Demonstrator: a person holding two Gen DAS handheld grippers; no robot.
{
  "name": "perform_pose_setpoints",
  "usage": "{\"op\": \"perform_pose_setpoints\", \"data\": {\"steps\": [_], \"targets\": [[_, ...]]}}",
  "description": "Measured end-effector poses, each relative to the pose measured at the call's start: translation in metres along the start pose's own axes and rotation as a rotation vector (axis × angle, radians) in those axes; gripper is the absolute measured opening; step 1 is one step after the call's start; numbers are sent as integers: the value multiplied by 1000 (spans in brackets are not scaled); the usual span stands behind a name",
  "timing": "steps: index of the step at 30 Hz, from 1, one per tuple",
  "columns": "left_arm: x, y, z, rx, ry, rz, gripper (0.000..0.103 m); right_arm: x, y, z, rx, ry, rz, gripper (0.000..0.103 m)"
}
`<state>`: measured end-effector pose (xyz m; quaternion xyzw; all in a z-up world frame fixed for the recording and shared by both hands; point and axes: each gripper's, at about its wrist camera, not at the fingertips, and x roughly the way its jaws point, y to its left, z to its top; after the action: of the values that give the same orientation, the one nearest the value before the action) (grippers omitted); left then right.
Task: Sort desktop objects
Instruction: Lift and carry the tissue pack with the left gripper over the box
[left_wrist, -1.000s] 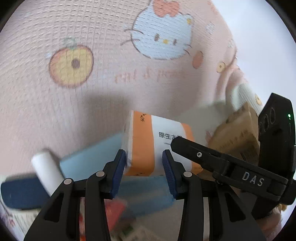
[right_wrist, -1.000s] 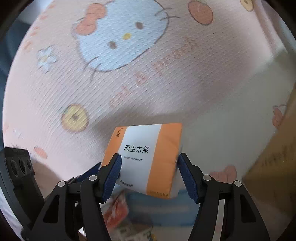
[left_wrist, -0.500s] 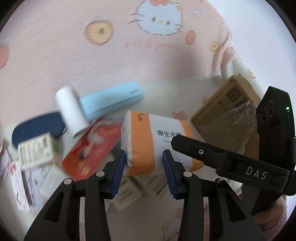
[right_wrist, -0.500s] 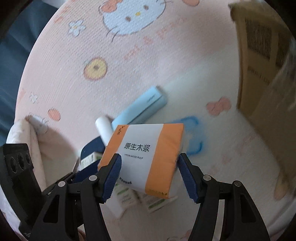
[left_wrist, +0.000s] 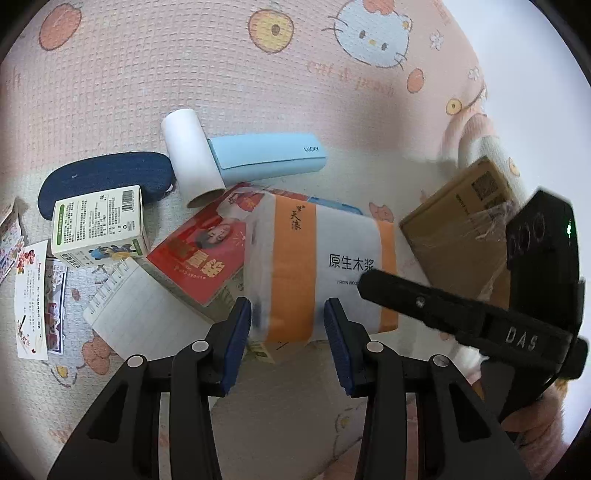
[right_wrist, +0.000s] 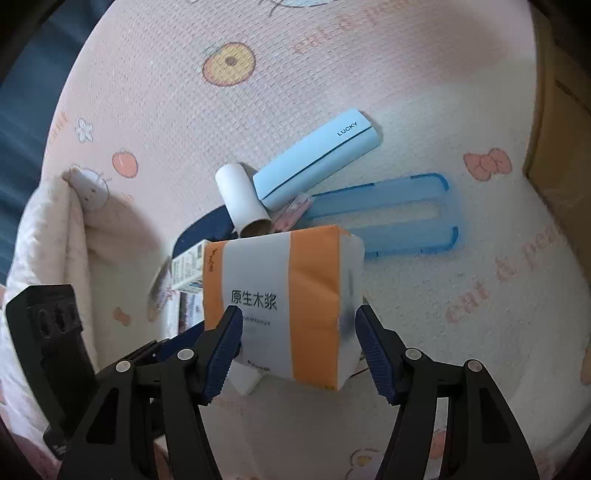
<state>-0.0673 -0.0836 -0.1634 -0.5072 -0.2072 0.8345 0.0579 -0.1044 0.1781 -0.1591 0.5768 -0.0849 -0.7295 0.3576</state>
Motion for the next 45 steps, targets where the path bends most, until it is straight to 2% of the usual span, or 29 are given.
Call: {"op": "perform_pose_setpoints", "data": {"steps": [5, 12, 17, 20, 27, 31, 35, 41, 45], "targets": [[-2, 6, 6, -64, 5, -20, 46, -3, 1, -4, 5, 8, -18, 62], [3, 1, 10, -70, 9, -25, 46, 1, -3, -3, 17, 15, -25, 62], [10, 2, 14, -98, 23, -41, 46, 0, -7, 4, 46, -1, 1, 62], [11, 3, 15, -113, 9, -31, 46, 0, -7, 9, 46, -22, -1, 48], [3, -13, 31, -56, -27, -5, 42, -8, -10, 14, 56, -33, 40, 46], [-8, -41, 51, 16, -69, -8, 42, -34, 5, 25, -23, -102, -12, 46], [-22, -81, 75, 90, -122, -65, 42, -78, 10, 40, -61, -212, -66, 46], [-37, -171, 109, 288, -205, -141, 42, -162, -9, 59, 8, -373, -102, 46], [-26, -236, 128, 401, -200, -206, 42, -212, -30, 68, 47, -463, -170, 46]]}}
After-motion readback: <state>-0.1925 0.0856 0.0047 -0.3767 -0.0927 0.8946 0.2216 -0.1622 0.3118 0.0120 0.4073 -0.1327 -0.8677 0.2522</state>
